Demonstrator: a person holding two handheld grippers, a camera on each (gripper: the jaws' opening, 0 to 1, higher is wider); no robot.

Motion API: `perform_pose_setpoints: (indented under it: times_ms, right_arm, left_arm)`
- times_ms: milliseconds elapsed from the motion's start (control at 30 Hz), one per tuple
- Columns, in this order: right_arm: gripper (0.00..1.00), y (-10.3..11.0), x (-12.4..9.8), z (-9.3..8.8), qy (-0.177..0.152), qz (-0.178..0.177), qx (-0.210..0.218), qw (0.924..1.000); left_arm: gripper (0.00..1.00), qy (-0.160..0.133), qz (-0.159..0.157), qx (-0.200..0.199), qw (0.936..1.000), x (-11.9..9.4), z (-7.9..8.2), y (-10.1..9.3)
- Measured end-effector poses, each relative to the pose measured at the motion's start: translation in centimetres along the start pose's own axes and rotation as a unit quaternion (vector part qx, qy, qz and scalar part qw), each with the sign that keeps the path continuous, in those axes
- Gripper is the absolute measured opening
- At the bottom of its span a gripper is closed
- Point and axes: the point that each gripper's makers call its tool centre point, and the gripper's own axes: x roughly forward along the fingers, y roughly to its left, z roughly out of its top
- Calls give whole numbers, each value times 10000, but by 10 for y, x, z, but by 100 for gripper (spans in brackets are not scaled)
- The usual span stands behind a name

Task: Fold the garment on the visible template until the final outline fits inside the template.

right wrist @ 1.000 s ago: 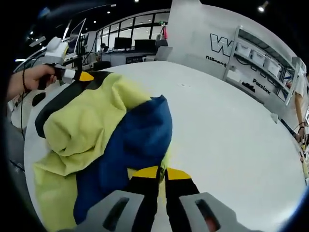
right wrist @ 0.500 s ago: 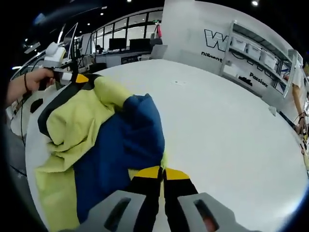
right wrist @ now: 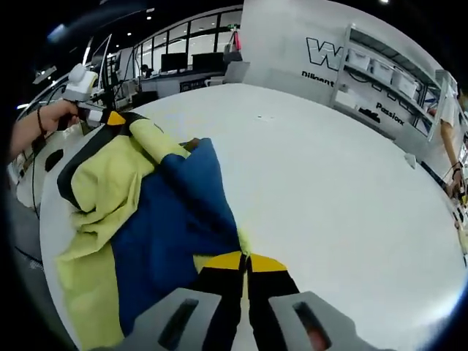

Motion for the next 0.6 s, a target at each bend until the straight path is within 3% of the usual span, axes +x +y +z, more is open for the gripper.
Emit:
perform_pose_setpoints:
  times_ms: [133,267,433,600]
  right_arm:
    - [0,-2,-2,-4,74,-38,44,10000]
    - [0,-3,-3,-5,90,-38,66,9999]
    - [0,-3,-3,-9,161,-24,64,9998]
    - [0,-4,-4,-12,243,9,73,9997]
  left_arm:
    - [0,242,34,49,9997,1,-10,0]
    - [0,256,12,94,9996,0,-12,-5]
    - [0,641,-41,-68,9979,-3,-28,-9]
    - [0,951,-147,162,9952,-9,-38,-13]
